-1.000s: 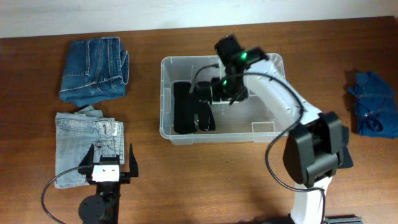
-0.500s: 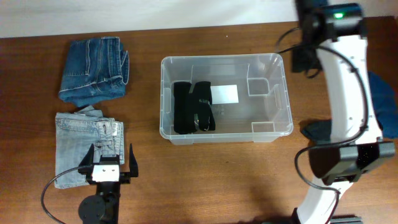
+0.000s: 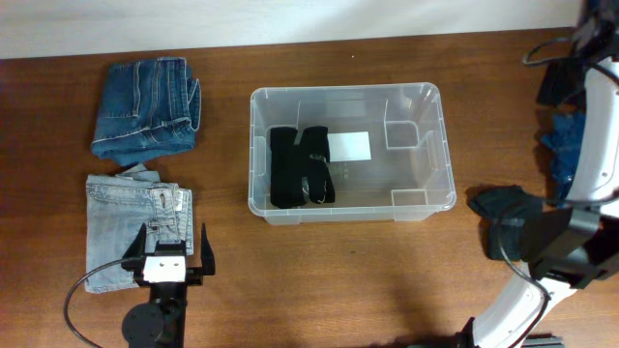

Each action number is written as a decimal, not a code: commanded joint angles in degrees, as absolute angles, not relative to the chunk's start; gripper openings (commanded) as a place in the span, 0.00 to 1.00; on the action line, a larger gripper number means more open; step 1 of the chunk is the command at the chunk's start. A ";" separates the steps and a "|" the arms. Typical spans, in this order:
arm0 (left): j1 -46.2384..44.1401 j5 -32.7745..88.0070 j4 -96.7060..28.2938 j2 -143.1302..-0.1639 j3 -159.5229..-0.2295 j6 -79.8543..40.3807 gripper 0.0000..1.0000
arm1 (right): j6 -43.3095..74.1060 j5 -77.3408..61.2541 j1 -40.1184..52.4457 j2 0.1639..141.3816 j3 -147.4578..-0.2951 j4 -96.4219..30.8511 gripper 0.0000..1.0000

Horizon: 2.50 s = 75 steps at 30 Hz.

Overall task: Pack container
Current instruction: 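Move the right gripper to the blue folded garment and grasp it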

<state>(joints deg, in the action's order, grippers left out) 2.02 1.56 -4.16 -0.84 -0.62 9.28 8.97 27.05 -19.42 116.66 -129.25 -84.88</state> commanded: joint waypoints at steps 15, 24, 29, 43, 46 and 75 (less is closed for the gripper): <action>2.26 2.20 -4.58 -0.30 -0.51 9.98 0.99 | -1.98 37.56 -22.61 134.76 -119.66 -76.01 0.99; 2.26 2.20 -4.58 -0.30 -0.51 9.96 0.99 | -2.17 37.98 -26.85 137.32 -119.15 -73.80 0.99; 2.26 2.20 -4.58 -0.30 -0.51 9.98 0.99 | -2.50 37.45 -28.71 137.32 -117.69 -72.27 0.99; 2.26 2.20 -4.58 -0.30 -0.51 9.98 0.99 | -10.07 33.23 -27.62 137.32 -114.08 -67.66 0.98; 2.26 2.20 -4.58 -0.30 -0.51 9.98 0.99 | -10.79 33.23 -27.73 137.34 -113.86 -66.67 0.98; 2.26 2.17 -4.58 -0.30 -0.51 9.98 0.99 | -14.55 30.35 -27.92 137.34 -106.28 -56.77 0.50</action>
